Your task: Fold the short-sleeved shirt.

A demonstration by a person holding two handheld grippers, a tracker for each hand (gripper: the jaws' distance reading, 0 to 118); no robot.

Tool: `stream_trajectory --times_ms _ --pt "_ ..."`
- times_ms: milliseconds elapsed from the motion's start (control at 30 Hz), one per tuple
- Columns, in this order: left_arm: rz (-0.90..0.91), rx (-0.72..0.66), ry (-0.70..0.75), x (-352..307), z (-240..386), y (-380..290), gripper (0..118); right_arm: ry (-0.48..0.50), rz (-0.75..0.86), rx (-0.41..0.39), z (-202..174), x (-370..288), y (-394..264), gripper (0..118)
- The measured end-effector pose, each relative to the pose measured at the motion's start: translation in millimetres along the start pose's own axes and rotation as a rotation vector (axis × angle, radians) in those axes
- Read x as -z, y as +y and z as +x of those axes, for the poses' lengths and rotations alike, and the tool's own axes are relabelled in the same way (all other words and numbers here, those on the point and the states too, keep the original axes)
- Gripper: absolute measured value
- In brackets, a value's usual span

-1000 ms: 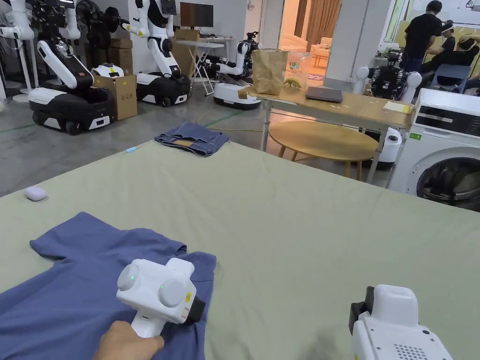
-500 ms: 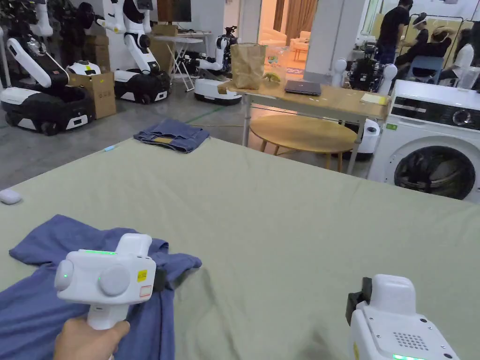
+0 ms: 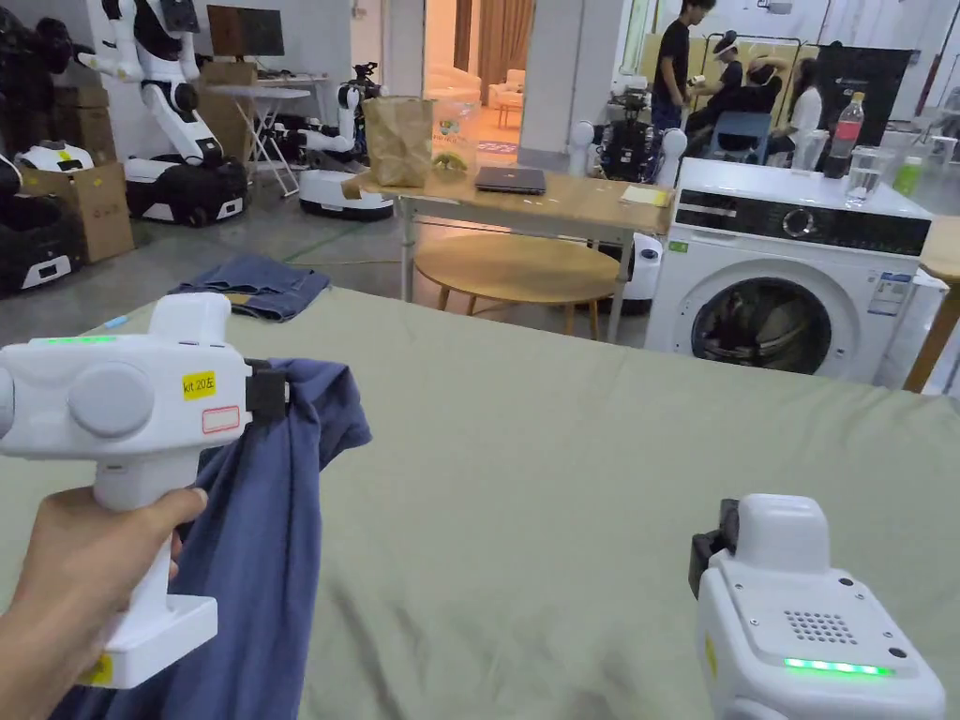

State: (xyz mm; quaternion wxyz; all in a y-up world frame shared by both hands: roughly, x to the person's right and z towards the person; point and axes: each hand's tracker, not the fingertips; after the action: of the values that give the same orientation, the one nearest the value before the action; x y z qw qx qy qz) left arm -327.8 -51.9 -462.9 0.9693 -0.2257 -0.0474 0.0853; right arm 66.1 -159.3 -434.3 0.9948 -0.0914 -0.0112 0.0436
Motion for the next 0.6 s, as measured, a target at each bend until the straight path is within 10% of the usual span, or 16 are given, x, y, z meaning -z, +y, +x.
stream_trajectory --times_ms 600 --pt "-0.092 0.289 -0.586 90 340 4 4 -0.294 -0.012 0.057 151 -54 -12 0"
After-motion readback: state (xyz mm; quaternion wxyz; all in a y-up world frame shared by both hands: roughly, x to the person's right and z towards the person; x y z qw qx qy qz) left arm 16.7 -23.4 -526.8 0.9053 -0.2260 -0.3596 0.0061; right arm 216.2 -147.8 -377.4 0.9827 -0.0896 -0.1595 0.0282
